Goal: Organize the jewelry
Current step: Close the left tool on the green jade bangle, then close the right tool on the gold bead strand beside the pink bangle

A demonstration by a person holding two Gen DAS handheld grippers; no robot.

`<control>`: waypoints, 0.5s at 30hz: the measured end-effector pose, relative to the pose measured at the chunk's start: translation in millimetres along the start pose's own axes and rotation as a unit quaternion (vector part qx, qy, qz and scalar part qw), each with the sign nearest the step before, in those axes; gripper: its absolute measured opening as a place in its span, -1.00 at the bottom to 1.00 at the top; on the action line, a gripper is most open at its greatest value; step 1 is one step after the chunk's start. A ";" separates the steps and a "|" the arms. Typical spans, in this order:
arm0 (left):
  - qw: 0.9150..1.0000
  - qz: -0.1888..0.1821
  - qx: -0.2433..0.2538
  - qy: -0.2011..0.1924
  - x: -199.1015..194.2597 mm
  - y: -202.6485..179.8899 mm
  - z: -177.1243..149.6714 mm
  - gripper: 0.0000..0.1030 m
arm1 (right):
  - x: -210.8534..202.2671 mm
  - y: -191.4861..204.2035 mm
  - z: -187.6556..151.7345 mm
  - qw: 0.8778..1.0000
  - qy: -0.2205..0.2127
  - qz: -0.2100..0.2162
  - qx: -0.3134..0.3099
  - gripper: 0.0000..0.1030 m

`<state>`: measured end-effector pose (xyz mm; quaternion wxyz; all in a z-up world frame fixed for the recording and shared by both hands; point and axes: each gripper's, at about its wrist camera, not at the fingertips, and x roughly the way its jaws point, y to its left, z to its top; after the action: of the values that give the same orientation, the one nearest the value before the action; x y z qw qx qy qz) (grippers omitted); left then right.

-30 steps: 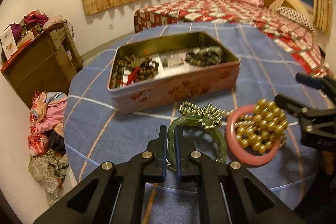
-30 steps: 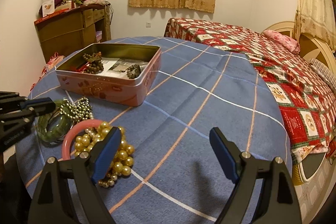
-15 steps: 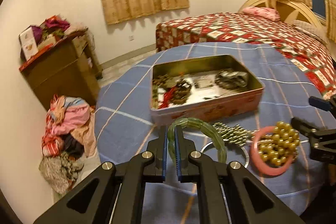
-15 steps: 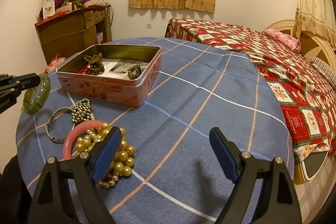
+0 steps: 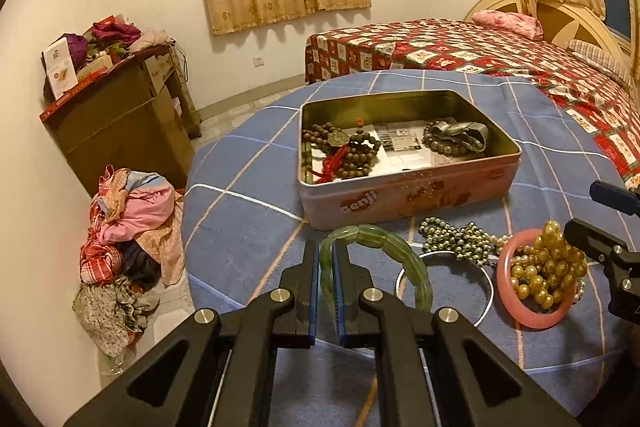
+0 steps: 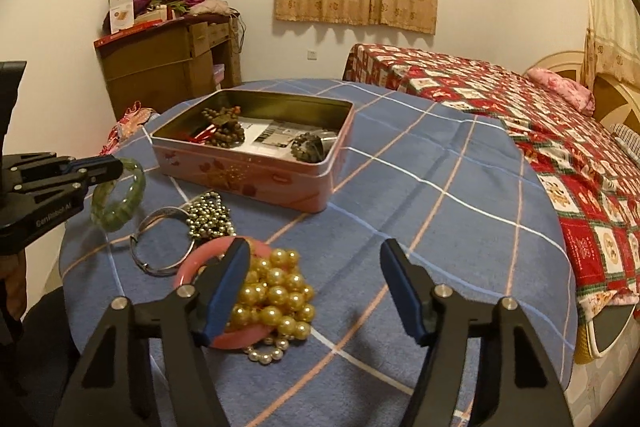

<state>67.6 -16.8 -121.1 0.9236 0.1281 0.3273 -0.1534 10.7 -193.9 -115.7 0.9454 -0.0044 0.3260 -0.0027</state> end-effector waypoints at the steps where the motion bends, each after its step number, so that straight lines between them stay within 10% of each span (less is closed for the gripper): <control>1: 1.000 0.001 -0.002 0.000 -0.1 1.3 0.3 -0.89 | 0.4 -0.1 0.1 1.000 0.001 0.003 0.002 0.31; 15: 1.000 0.003 -0.022 0.006 3.1 11.4 -5.2 -0.89 | 4.7 16.2 -1.8 0.999 0.013 0.026 -0.019 0.10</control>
<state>71.2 -5.2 -125.5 0.9245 0.1096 0.3362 -0.1422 13.3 -177.7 -120.2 0.9406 -0.0141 0.3379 0.0282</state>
